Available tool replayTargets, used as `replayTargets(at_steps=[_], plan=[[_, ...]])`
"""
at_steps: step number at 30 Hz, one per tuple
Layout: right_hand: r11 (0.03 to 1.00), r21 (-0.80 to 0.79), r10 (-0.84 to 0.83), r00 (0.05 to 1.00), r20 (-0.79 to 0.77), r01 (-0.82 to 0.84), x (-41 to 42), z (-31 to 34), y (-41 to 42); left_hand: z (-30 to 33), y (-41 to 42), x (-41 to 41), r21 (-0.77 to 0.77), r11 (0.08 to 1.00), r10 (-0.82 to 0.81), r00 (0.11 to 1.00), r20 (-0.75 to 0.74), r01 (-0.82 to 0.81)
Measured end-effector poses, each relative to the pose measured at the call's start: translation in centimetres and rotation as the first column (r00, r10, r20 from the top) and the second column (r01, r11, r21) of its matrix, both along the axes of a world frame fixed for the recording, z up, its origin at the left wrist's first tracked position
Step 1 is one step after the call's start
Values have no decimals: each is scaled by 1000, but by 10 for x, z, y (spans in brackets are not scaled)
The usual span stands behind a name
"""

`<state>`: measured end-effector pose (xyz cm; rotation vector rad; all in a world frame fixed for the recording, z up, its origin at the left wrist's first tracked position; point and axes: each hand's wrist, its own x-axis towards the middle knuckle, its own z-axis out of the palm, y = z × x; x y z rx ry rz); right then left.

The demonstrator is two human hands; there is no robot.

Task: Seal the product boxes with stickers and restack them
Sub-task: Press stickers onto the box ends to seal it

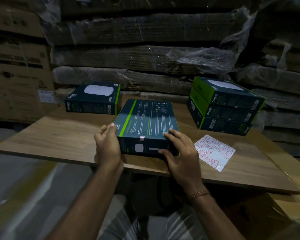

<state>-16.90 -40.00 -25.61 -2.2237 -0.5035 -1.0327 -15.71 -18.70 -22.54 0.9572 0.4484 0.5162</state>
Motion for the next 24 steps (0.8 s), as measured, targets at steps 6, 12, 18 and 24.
replayTargets(at_steps=[6,12,18,24], plan=[[997,71,2,998,56,-6,-12,-1,7,4,-15,-27,-70,993,101,994,31,-99],[998,59,-43,989,142,35,-15,-2,19,9,-59,-51,-58,994,-98,994,-41,95],[992,73,-113,981,157,103,-14,-8,31,9,-91,-39,-329,859,-413,911,7,392],[995,100,4,987,160,-20,-16,3,20,12,-82,-22,-254,913,-353,931,-93,320]])
